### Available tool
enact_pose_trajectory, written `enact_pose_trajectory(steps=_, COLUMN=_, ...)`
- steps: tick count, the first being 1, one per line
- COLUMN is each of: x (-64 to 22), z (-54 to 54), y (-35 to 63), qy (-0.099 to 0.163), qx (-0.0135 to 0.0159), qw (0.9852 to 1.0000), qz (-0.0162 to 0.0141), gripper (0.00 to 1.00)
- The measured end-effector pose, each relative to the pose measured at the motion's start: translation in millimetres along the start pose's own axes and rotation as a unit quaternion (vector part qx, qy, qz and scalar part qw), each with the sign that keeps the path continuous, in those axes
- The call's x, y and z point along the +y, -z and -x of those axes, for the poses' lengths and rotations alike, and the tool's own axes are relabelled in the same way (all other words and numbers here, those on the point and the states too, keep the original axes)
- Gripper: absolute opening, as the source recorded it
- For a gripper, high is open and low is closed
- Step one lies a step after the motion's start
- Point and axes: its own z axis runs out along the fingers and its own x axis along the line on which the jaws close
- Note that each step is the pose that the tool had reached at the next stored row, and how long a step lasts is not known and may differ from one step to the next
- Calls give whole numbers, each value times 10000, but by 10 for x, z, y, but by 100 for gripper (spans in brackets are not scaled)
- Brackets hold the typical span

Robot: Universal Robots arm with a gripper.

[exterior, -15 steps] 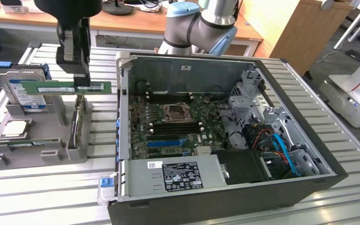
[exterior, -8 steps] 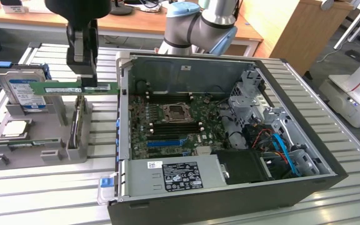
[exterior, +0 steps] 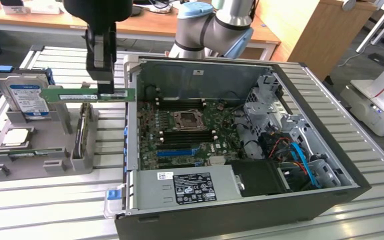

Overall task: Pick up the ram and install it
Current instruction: 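Pick up the ram and move it above insertion slot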

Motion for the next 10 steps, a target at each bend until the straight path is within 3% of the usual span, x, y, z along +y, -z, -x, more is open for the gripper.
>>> enact_pose_trajectory(steps=10, x=-204, z=-33, y=9, qy=4, qx=0, qw=10000, qz=0, gripper=12)
